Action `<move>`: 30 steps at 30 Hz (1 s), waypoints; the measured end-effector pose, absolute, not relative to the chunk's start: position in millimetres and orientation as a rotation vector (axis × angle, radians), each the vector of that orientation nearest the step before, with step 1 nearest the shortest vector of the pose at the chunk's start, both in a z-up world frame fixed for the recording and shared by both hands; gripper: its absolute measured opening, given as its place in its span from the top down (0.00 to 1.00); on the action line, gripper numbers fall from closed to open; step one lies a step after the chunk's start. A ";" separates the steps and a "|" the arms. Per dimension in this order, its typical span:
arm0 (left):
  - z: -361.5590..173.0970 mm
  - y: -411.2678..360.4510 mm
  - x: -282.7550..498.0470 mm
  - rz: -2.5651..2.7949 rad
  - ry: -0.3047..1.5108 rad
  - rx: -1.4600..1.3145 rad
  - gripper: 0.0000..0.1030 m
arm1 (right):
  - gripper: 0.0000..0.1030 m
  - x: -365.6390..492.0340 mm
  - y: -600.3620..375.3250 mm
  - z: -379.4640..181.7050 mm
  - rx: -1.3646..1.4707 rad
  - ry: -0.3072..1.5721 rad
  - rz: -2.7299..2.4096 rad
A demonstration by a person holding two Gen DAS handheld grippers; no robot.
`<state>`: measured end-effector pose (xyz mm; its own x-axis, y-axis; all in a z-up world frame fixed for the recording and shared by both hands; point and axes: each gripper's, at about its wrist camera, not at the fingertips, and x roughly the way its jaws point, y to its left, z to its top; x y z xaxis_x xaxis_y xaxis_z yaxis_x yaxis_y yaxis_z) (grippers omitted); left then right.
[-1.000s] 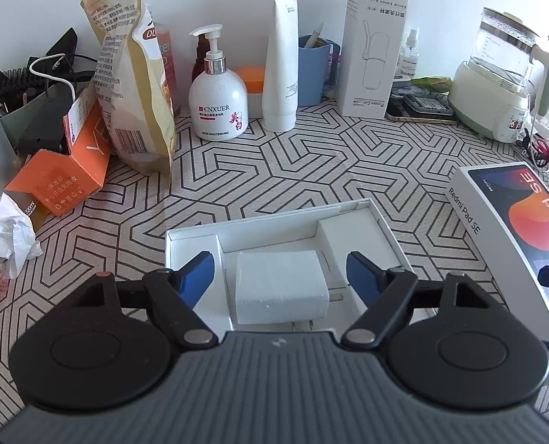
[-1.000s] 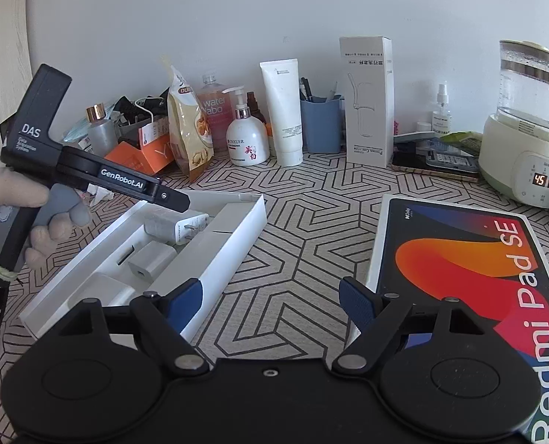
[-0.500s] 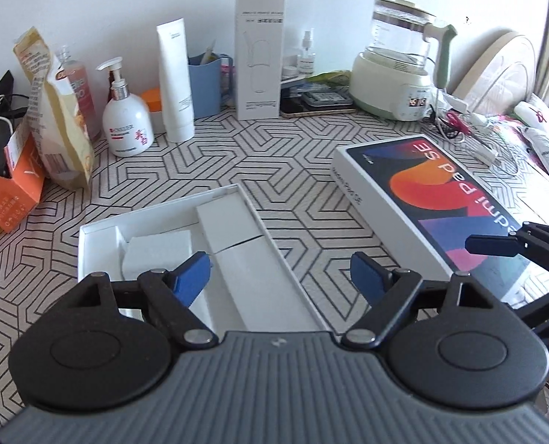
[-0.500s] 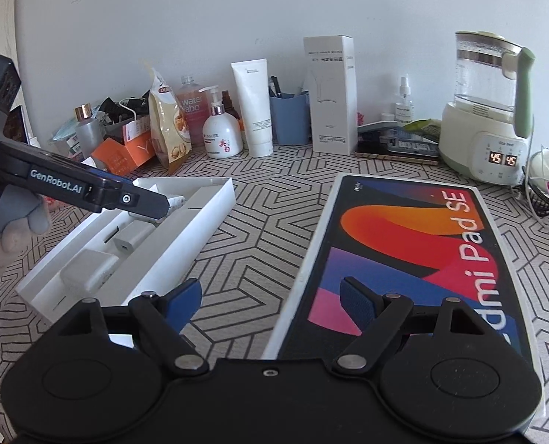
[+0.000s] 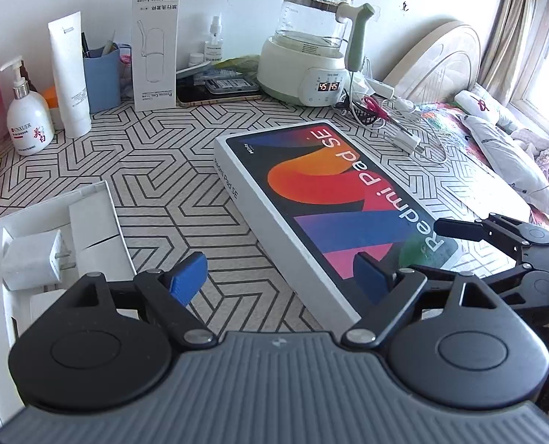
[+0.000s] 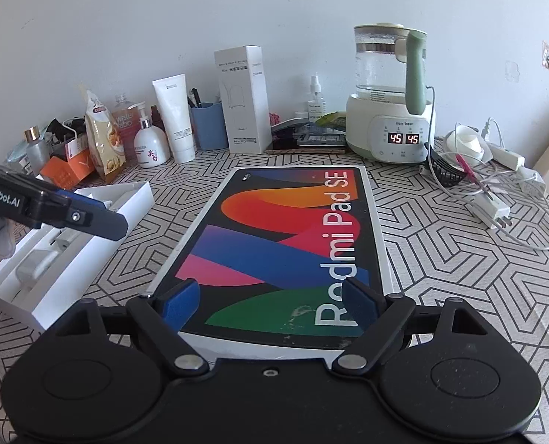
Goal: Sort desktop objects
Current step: 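Lower the cube charger into the tray, open and withdraw the left gripper, then move both grippers to the Redmi Pad SE box and close on its sides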
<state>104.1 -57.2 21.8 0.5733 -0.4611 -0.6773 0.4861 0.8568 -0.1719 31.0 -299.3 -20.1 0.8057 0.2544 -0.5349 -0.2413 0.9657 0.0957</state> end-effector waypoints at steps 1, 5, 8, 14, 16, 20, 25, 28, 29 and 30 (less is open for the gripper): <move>20.4 -61.3 104.8 -0.553 0.789 0.042 0.16 | 0.15 33.6 -302.7 -21.2 0.031 0.577 0.264; 14.4 -76.4 109.7 -0.551 0.819 0.059 0.16 | 0.15 38.6 -316.4 -23.1 0.047 0.566 0.259; 12.5 -85.1 115.9 -0.543 0.830 0.076 0.16 | 0.15 45.3 -325.6 -20.7 0.033 0.576 0.257; 13.6 -98.5 113.3 -0.540 0.822 0.082 0.16 | 0.15 68.4 -339.5 -18.2 -0.034 0.631 0.263; 14.7 -101.5 111.6 -0.544 0.824 0.073 0.16 | 0.14 74.2 -343.4 -21.7 -0.008 0.651 0.283; 17.1 -107.5 108.1 -0.553 0.828 0.055 0.16 | 0.13 81.3 -351.0 -30.0 0.081 0.684 0.337; 8.4 -106.5 121.8 -0.495 0.897 -0.024 0.16 | 0.12 88.3 -358.9 -39.5 0.177 0.714 0.393; 2.0 -105.9 130.3 -0.460 0.937 -0.065 0.16 | 0.12 88.6 -360.0 -41.1 0.196 0.723 0.400; -0.1 -107.4 130.9 -0.453 0.938 -0.063 0.16 | 0.11 88.7 -360.5 -42.0 0.203 0.725 0.400; -1.9 -108.5 131.4 -0.451 0.942 -0.064 0.16 | 0.10 89.0 -361.0 -43.0 0.210 0.728 0.399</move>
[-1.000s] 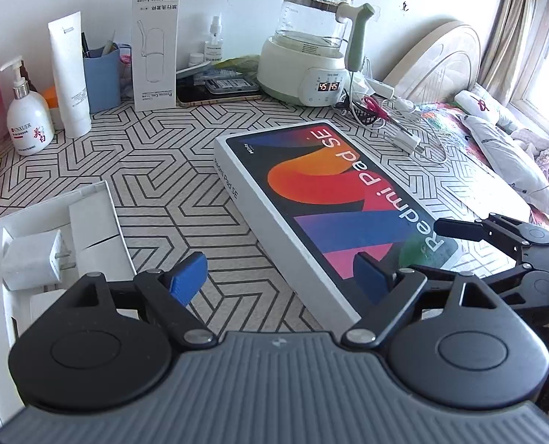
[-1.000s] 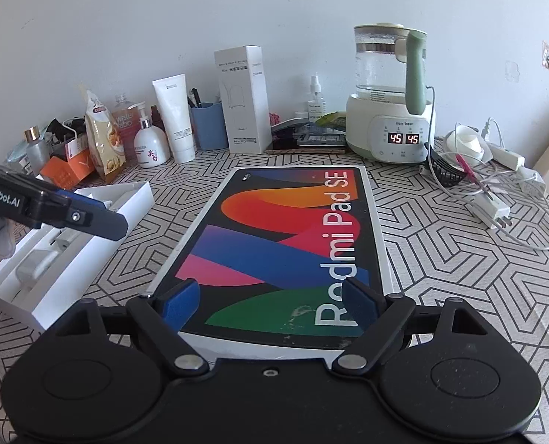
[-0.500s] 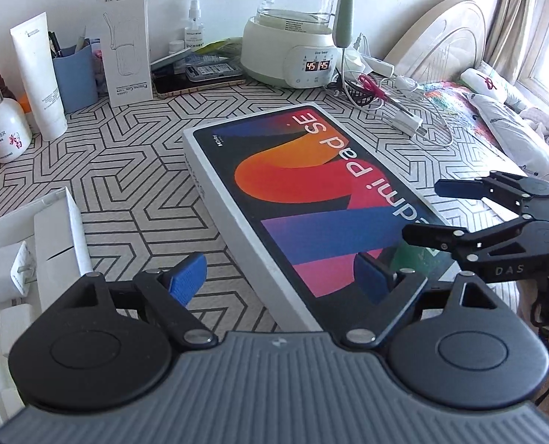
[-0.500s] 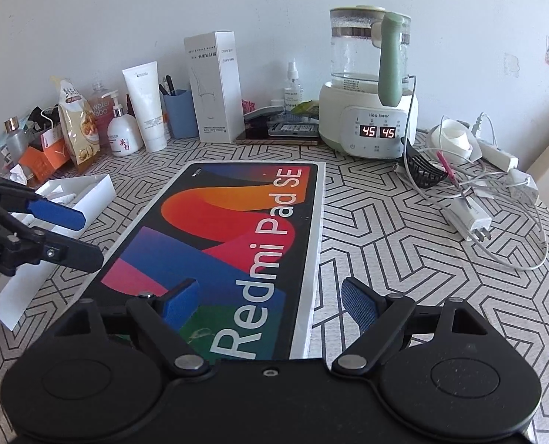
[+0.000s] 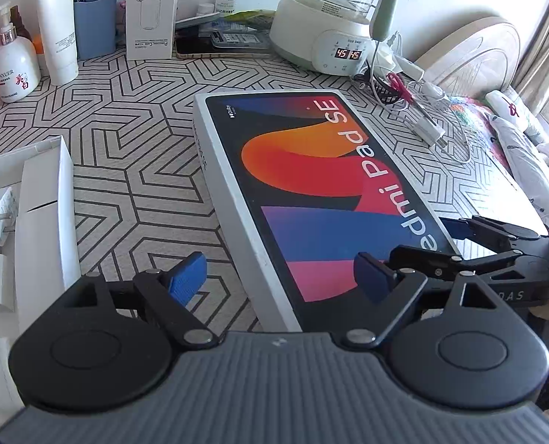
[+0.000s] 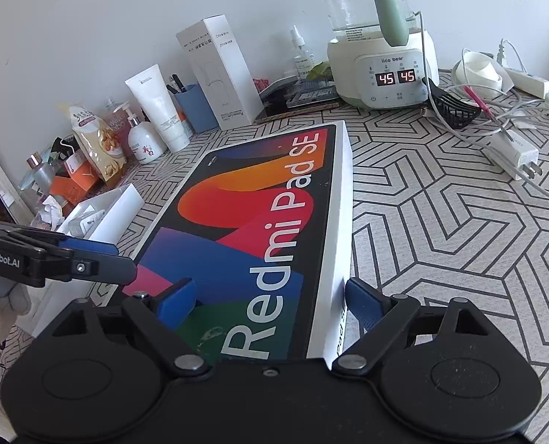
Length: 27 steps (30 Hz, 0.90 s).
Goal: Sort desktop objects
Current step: 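Move both grippers to the Redmi Pad SE box and close on its sides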
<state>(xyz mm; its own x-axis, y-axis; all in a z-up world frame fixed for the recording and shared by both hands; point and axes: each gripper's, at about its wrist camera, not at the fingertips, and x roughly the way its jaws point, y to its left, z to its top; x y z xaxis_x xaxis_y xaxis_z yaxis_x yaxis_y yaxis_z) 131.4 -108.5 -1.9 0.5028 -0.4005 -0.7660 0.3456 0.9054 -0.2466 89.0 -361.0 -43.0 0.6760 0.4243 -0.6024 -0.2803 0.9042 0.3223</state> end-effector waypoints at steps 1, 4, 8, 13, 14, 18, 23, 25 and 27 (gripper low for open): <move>-3.6 -109.2 131.7 -0.454 0.950 -0.069 0.16 | 0.05 90.1 -361.8 -45.0 0.220 0.735 0.396; -8.6 -112.0 131.8 -0.466 0.968 -0.074 0.16 | 0.02 93.0 -365.2 -49.3 0.252 0.751 0.402; -14.8 -115.0 131.8 -0.479 0.990 -0.078 0.16 | 0.02 94.9 -366.1 -48.0 0.238 0.765 0.424; -19.6 -114.6 136.2 -0.487 0.998 -0.113 0.15 | 0.00 98.2 -362.7 -48.0 0.219 0.778 0.461; -20.6 -114.9 137.4 -0.493 0.998 -0.122 0.14 | 0.00 99.2 -361.5 -47.8 0.218 0.783 0.467; -24.8 -116.0 142.3 -0.514 0.999 -0.156 0.13 | 0.00 104.5 -359.2 -46.6 0.210 0.800 0.481; -25.1 -119.1 145.1 -0.525 1.003 -0.156 0.13 | 0.03 110.1 -364.8 -47.6 0.239 0.788 0.477; -25.4 -119.5 145.5 -0.524 1.010 -0.163 0.13 | 0.04 112.7 -366.6 -47.0 0.260 0.783 0.457; -25.6 -119.9 145.9 -0.524 1.017 -0.169 0.11 | 0.03 116.2 -365.6 -48.1 0.261 0.781 0.464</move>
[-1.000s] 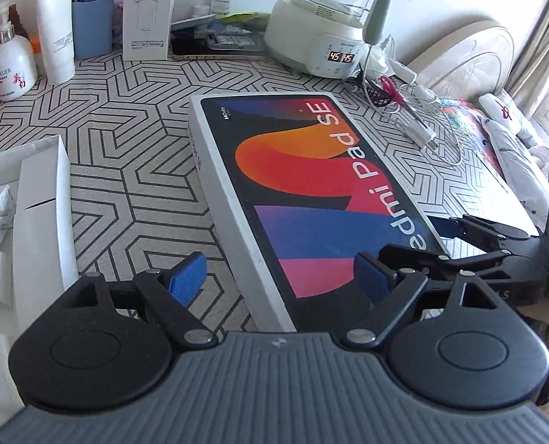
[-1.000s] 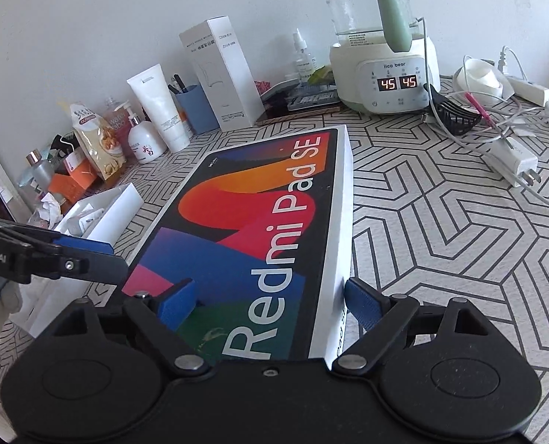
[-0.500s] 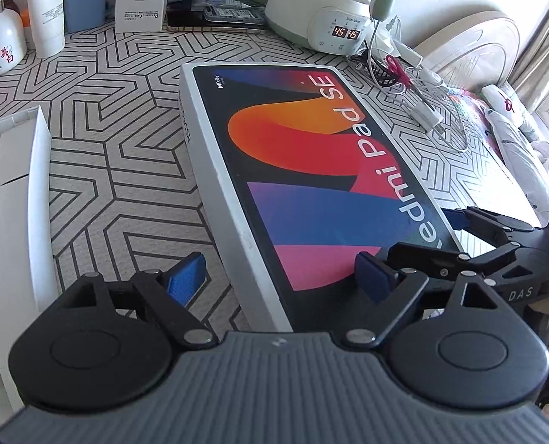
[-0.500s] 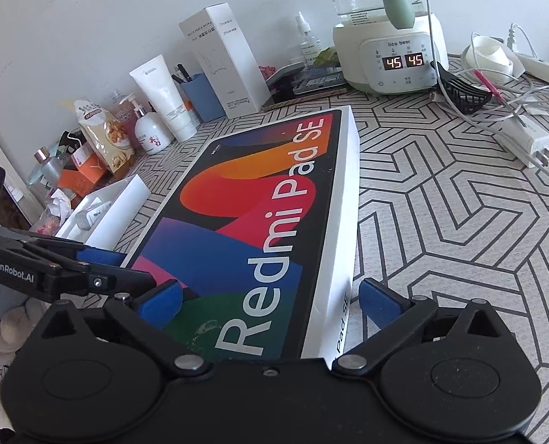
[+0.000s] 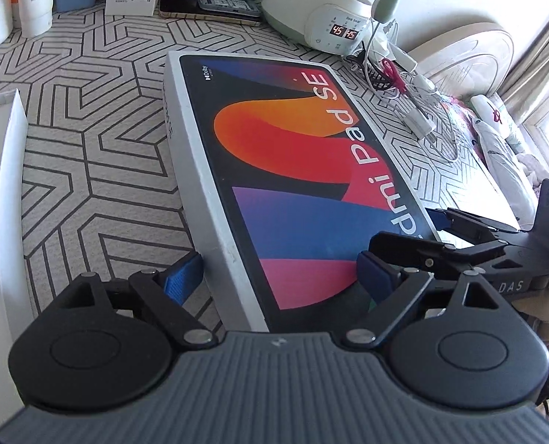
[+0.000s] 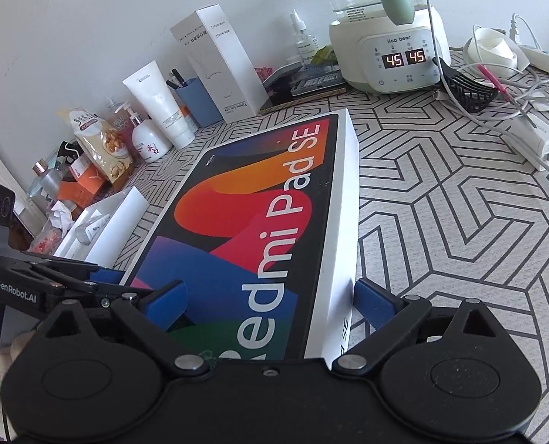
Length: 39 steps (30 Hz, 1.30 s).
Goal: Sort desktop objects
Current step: 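Move both grippers to the Redmi Pad SE box and close on its sides, then lift the Redmi Pad SE box off the table with both grippers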
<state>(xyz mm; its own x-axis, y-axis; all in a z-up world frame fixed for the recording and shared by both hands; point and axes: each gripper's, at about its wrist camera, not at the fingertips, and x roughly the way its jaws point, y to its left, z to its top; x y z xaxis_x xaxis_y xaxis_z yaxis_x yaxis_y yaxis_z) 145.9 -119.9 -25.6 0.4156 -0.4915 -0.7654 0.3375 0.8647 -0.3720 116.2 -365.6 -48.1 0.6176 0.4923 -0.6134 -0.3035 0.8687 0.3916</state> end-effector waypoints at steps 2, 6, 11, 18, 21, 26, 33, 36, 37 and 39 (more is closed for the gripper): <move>-25.9 -120.2 146.3 -0.523 1.024 -0.176 0.10 | 0.02 116.2 -361.9 -48.6 0.245 0.774 0.460; -26.5 -121.0 147.1 -0.521 1.038 -0.189 0.07 | 0.03 116.7 -361.3 -48.9 0.235 0.770 0.468; -30.4 -116.7 148.1 -0.525 1.037 -0.188 0.07 | 0.02 117.6 -362.9 -49.2 0.230 0.768 0.485; -25.3 -122.1 138.0 -0.536 0.974 -0.122 0.10 | 0.04 119.6 -361.4 -46.5 0.242 0.783 0.459; -22.9 -123.2 133.3 -0.539 0.953 -0.099 0.10 | 0.04 118.2 -360.2 -45.9 0.242 0.787 0.450; -19.8 -123.7 127.3 -0.544 0.927 -0.072 0.10 | 0.06 112.2 -357.1 -45.4 0.260 0.775 0.408; -14.2 -124.1 116.8 -0.547 0.895 -0.032 0.10 | 0.06 98.1 -353.5 -39.4 0.248 0.731 0.396; -9.8 -124.0 109.0 -0.541 0.885 -0.010 0.10 | 0.06 90.4 -347.5 -34.8 0.230 0.704 0.392; -8.4 -123.2 106.7 -0.541 0.882 -0.006 0.10 | 0.06 89.0 -346.3 -33.3 0.227 0.697 0.395; -5.8 -119.7 102.2 -0.547 0.875 -0.010 0.10 | 0.06 86.0 -343.8 -30.3 0.222 0.683 0.401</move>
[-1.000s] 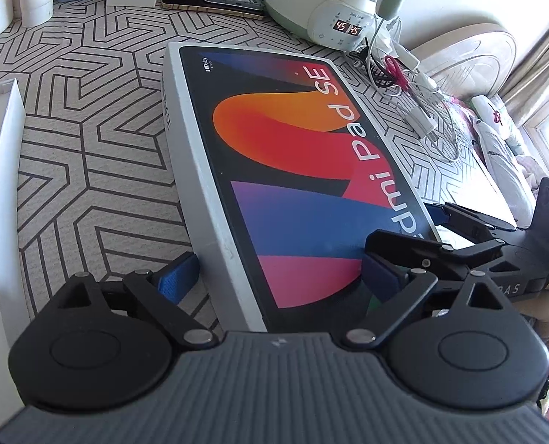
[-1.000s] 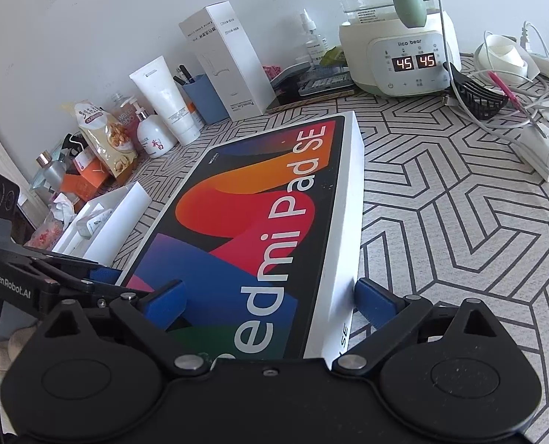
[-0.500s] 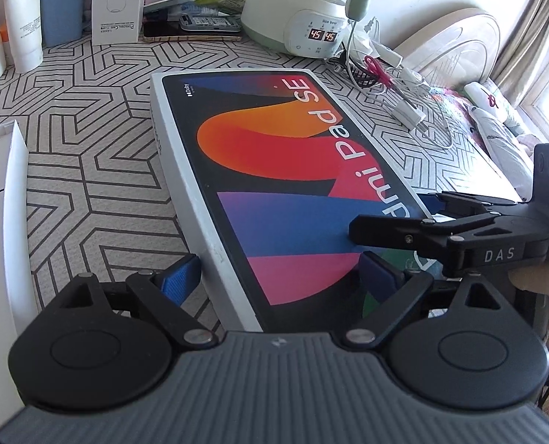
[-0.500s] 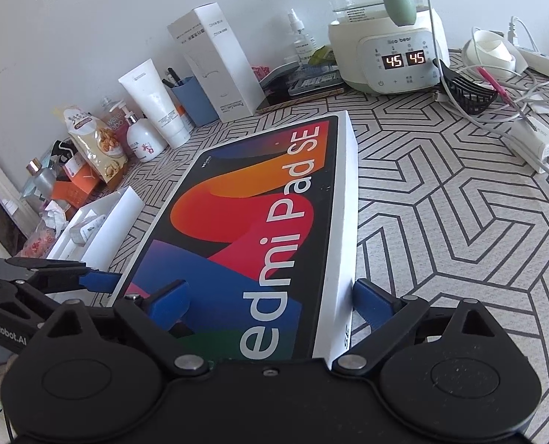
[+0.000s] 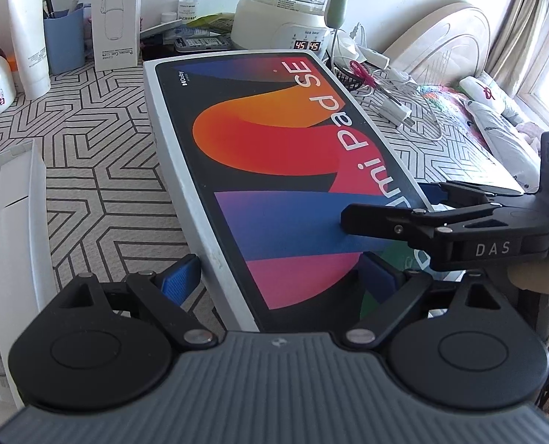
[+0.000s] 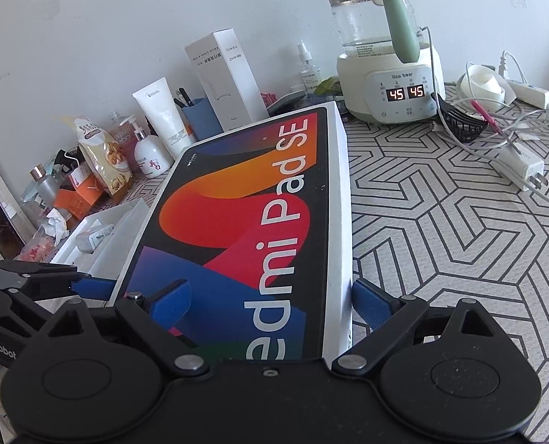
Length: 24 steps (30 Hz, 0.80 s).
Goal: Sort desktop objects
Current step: 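Lift the Redmi Pad SE box off the table with both grippers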
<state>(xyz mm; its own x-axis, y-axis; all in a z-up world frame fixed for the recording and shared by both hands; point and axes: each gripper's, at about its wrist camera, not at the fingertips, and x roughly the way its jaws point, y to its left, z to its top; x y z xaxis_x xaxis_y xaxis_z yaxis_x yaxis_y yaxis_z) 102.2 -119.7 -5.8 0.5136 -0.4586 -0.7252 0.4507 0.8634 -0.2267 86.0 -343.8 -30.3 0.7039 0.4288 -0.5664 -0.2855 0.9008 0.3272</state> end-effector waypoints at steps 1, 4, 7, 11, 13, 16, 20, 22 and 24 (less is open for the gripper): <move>-4.5 -117.5 100.7 -0.550 0.872 -0.014 0.10 | 0.06 84.5 -342.6 -28.8 0.219 0.676 0.404; 0.1 -112.4 94.5 -0.549 0.856 -0.019 0.10 | 0.06 80.0 -338.9 -24.4 0.211 0.655 0.413; 4.4 -106.8 89.0 -0.544 0.841 -0.017 0.10 | 0.06 75.7 -335.3 -20.0 0.204 0.635 0.422; 8.4 -96.4 82.0 -0.541 0.830 -0.029 0.10 | 0.06 74.7 -328.8 -17.0 0.217 0.632 0.437; 10.2 -90.8 77.9 -0.535 0.826 -0.035 0.10 | 0.06 73.4 -323.7 -15.4 0.216 0.630 0.446; 13.8 -80.8 73.8 -0.529 0.825 -0.050 0.10 | 0.06 72.2 -314.9 -12.1 0.211 0.626 0.460; 17.8 -65.7 64.0 -0.509 0.811 -0.054 0.10 | 0.06 71.0 -301.1 -10.0 0.203 0.617 0.492; 19.5 -56.5 59.5 -0.492 0.807 -0.057 0.10 | 0.06 71.2 -292.1 -10.3 0.201 0.616 0.514; 21.4 -46.1 56.0 -0.475 0.802 -0.064 0.10 | 0.06 72.8 -282.5 -10.9 0.203 0.619 0.538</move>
<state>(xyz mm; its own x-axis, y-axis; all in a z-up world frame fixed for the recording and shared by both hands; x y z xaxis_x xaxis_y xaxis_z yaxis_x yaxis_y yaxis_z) 56.0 -46.1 21.4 0.5965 -0.4329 -0.6758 0.3851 0.8932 -0.2323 72.8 -282.5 -10.9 0.6830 0.5358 -0.4964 -0.4174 0.8440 0.3367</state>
